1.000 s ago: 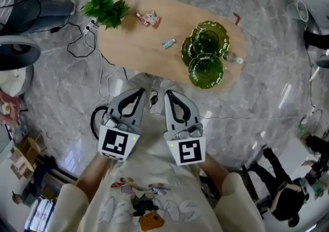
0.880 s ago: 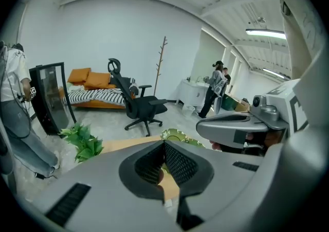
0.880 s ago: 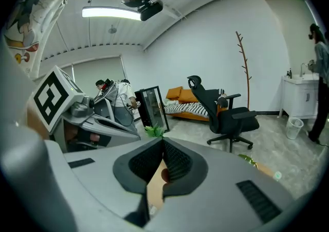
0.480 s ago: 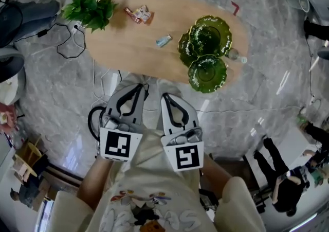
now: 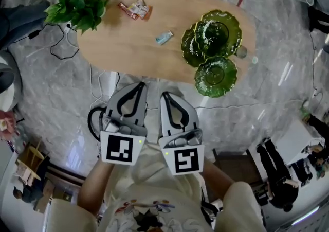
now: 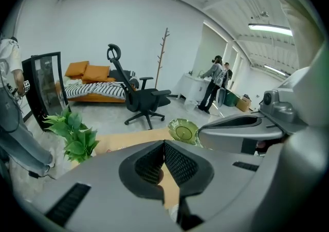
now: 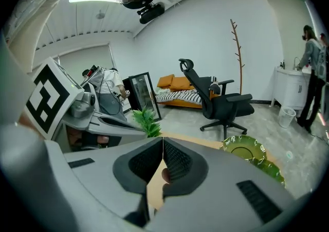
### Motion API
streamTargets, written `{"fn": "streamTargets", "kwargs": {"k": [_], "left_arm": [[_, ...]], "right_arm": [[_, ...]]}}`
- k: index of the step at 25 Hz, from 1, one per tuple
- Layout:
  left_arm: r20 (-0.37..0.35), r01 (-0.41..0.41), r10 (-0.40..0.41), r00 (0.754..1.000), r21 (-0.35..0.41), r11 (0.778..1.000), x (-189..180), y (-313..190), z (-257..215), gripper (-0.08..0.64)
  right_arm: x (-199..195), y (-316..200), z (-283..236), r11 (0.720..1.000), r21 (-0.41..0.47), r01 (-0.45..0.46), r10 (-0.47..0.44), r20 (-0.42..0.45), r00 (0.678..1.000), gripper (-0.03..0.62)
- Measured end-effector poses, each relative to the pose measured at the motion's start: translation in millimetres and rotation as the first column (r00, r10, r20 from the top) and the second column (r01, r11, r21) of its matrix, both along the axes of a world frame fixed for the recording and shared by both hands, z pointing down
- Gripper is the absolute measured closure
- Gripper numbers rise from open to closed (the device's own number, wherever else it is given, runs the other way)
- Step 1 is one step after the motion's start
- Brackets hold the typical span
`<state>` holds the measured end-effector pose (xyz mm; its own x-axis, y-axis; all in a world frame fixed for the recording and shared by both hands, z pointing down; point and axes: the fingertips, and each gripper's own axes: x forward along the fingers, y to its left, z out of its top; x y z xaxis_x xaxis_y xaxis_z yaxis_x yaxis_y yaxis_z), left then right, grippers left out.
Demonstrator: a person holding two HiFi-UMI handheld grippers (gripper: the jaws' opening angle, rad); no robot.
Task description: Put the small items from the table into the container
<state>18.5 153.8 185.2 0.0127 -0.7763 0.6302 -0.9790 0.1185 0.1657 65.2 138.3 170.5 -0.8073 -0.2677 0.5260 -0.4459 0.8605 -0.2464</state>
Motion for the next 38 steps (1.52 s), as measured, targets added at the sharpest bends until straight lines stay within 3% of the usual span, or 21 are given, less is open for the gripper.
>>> {"fn": "streamTargets", "kwargs": {"k": [6, 11, 27, 32, 38], "left_arm": [[0.027, -0.049, 0.049, 0.998, -0.003, 0.999, -5.2, -3.0, 27.0, 0.552], [0.085, -0.135, 0.137, 0.987, -0.031, 0.990, -5.1, -3.9, 48.7, 0.552], [0.045, -0.224, 0.228, 0.973, -0.069, 0.972, 5.1, -11.7, 149.2, 0.551], [0.025, -0.210, 0.213, 0.977, -0.093, 0.973, 2.6, -18.3, 171.1, 0.551], [0.010, -0.230, 0.232, 0.973, -0.096, 0.968, -0.4, -31.5, 192.2, 0.540]], "right_arm": [[-1.6, -3.3, 33.4, 0.998, -0.019, -0.052, 0.051, -0.026, 0.998, 0.586], [-0.9, -3.2, 56.4, 0.996, -0.036, -0.082, 0.080, -0.067, 0.995, 0.586], [5.6, -13.2, 146.1, 0.982, -0.046, -0.185, 0.179, -0.110, 0.978, 0.584], [11.2, -10.8, 174.7, 0.991, -0.021, -0.129, 0.124, -0.178, 0.976, 0.584], [5.5, -13.7, 199.0, 0.988, -0.046, -0.145, 0.134, -0.184, 0.974, 0.584]]}}
